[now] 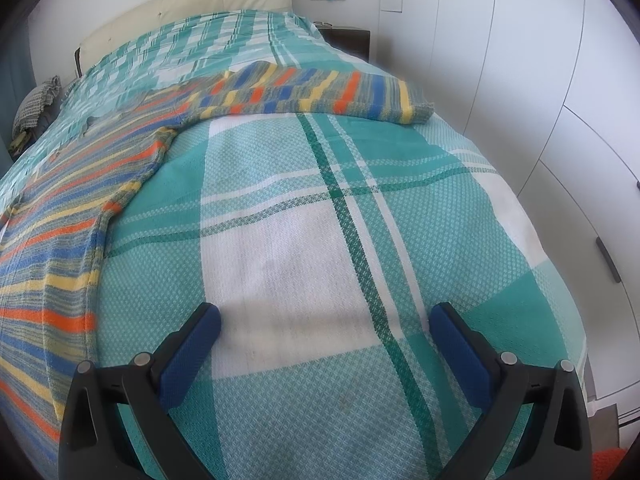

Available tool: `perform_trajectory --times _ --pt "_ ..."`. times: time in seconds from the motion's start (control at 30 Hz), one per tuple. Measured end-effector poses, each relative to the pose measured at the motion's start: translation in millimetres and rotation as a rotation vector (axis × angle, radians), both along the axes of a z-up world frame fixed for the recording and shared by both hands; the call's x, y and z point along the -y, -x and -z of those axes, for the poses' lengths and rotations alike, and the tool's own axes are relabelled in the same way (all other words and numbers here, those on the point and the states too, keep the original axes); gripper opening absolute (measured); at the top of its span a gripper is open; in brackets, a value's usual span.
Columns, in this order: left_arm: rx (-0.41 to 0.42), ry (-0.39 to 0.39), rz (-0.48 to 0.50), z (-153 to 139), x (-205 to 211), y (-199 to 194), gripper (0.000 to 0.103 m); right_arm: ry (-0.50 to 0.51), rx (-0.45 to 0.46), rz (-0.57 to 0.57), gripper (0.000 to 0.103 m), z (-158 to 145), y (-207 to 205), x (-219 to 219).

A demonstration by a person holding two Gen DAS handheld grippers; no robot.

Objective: Fold small clothes

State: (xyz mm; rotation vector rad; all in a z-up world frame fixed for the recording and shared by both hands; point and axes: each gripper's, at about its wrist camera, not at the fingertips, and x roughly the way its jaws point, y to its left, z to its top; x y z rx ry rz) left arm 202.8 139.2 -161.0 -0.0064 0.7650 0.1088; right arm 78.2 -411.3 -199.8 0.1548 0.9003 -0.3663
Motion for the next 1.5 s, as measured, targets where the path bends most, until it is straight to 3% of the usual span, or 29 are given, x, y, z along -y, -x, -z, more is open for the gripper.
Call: perform_trajectory --times 0.07,0.17,0.2,0.27,0.3,0.47,1.5 --pt "-0.043 0.008 0.021 7.9 -5.6 -27.0 0.102 0.005 0.000 0.000 0.103 -0.1 0.4 0.1" --pt "-0.175 -0.072 -0.049 45.1 -18.3 -57.9 0.103 0.011 0.002 0.001 0.103 -0.4 0.8 -0.3" --pt "-0.191 -0.028 -0.042 57.6 -25.0 -61.0 0.103 0.011 0.002 0.001 0.103 -0.6 1.0 0.1" --pt "-0.117 0.061 -0.043 54.9 -36.6 -49.4 0.103 0.010 0.004 0.000 0.103 -0.1 -0.2 -0.2" --pt "-0.107 0.070 -0.051 53.6 -38.3 -46.3 0.103 0.012 0.004 0.000 0.103 -0.1 -0.5 -0.4" --pt "-0.120 0.039 -0.057 55.5 -32.9 -45.1 0.103 0.014 0.004 0.000 0.103 0.3 -0.1 -1.2" --pt "-0.121 0.047 -0.058 55.2 -34.9 -45.9 0.103 0.016 0.005 0.001 0.103 0.2 0.8 -3.0"
